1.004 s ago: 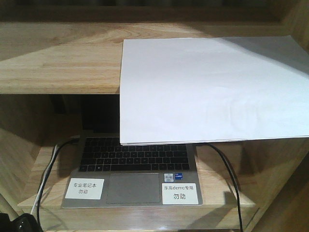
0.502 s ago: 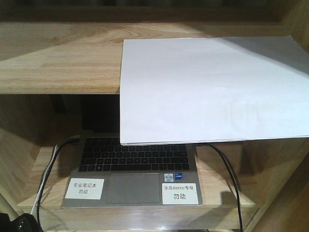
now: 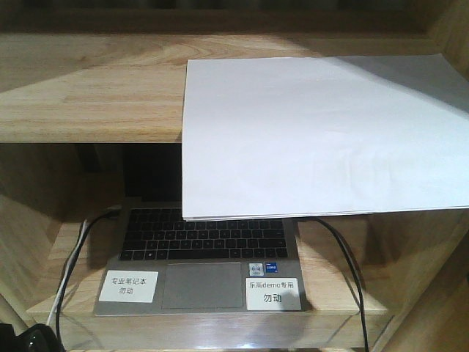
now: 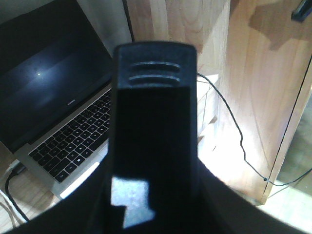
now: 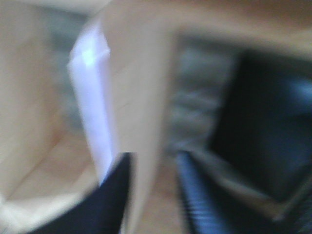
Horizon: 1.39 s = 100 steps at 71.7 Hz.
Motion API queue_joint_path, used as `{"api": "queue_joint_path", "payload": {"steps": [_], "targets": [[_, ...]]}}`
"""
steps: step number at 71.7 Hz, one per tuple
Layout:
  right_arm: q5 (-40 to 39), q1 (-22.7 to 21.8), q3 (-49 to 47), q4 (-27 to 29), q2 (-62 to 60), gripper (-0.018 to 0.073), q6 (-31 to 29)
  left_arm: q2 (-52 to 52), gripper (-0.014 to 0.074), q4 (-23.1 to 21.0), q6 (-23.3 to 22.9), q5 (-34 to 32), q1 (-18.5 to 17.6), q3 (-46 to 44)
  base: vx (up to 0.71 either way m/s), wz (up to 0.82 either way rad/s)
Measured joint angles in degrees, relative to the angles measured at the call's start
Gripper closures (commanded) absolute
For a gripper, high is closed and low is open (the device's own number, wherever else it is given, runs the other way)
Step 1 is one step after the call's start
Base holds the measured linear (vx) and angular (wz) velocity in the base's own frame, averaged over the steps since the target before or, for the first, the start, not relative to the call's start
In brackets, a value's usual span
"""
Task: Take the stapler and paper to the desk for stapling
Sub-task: 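Reach the right gripper to the edge of the white paper, then pinch the paper edge with the right gripper and pull it off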
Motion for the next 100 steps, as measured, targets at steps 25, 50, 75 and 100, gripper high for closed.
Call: {"api": "queue_joint_path", "payload": {"steps": [25, 50, 75, 100], "targets": [[-5.3, 0.1, -3.9, -2.1, 8.0, 0.0052, 0.0, 0.0, 0.0603, 0.0, 0.0, 0.0, 0.0, 0.0, 0.0, 0.0], [-20.5, 0.2, -11.8, -5.0, 31.2, 0.0052, -1.3, 0.0, 0.0603, 0.0, 0.0, 0.0, 0.0, 0.0, 0.0, 0.0], [-23.3, 0.2, -19.0, -6.9, 44.7, 0.0126, -2.7, 0.0, 0.0603, 0.0, 0.0, 0.0, 0.0, 0.0, 0.0, 0.0], [-26.6, 0.2, -19.4, -6.6, 48.5, 0.0546, -2.1, 0.0, 0.0603, 0.0, 0.0, 0.0, 0.0, 0.0, 0.0, 0.0]]}}
